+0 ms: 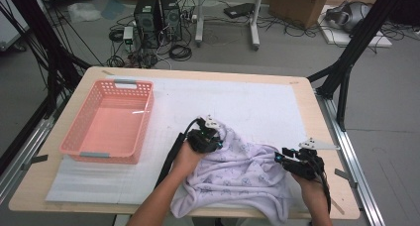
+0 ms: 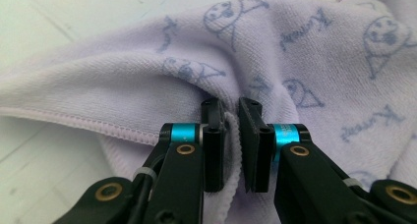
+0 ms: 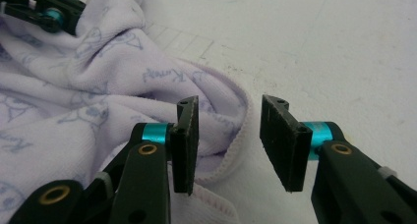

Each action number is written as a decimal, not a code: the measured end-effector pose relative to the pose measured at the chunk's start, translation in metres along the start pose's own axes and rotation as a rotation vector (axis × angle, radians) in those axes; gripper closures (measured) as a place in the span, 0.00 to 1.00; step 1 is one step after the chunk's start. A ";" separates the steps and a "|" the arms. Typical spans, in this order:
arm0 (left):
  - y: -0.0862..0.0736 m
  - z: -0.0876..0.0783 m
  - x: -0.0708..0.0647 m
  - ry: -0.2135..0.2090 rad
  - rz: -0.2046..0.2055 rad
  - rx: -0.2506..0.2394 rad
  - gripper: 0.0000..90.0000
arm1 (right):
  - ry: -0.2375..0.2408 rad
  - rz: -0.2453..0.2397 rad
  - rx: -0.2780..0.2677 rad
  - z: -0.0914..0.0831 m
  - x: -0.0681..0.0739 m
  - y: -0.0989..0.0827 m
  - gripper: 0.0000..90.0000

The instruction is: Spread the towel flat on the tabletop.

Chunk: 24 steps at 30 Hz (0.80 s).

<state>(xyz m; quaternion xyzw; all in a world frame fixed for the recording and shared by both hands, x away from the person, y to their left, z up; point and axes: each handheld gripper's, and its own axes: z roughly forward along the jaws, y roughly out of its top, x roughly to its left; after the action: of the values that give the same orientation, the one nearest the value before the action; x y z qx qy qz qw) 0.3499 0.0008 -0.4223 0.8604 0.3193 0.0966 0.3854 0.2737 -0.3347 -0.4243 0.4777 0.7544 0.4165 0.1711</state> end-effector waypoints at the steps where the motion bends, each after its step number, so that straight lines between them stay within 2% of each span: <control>1: -0.003 -0.005 0.000 -0.002 -0.006 -0.017 0.90 | 0.004 -0.001 0.000 0.000 0.001 0.001 0.65; 4: -0.012 -0.018 0.000 0.004 0.007 -0.039 0.90 | 0.010 -0.008 -0.008 0.003 0.002 0.007 0.65; 6: -0.019 -0.026 0.000 -0.006 0.001 -0.061 0.90 | 0.013 -0.022 0.001 0.007 0.004 0.014 0.66; 8: -0.027 -0.034 -0.001 -0.017 -0.007 -0.081 0.90 | 0.016 -0.047 0.015 0.015 0.006 0.024 0.67; 10: -0.035 -0.041 -0.002 -0.027 -0.018 -0.100 0.90 | 0.025 -0.092 0.039 0.026 0.009 0.036 0.69; 15: -0.053 -0.051 -0.003 -0.041 -0.038 -0.121 0.90 | 0.081 -0.180 0.112 0.060 0.023 0.061 0.70; 19: -0.059 -0.053 -0.003 -0.049 -0.047 -0.128 0.90 | 0.179 -0.221 0.174 0.088 0.036 0.071 0.70; 22: -0.062 -0.056 -0.004 -0.058 -0.041 -0.128 0.90 | 0.194 -0.274 0.242 0.104 0.047 0.070 0.71; 24: -0.063 -0.057 -0.004 -0.061 -0.042 -0.133 0.90 | 0.176 -0.314 0.275 0.112 0.052 0.068 0.74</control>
<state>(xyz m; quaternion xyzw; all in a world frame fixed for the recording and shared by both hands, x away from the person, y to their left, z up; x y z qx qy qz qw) 0.2932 0.0641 -0.4284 0.8285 0.3184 0.0833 0.4532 0.3609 -0.2241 -0.4301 0.3352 0.8811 0.3182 0.1007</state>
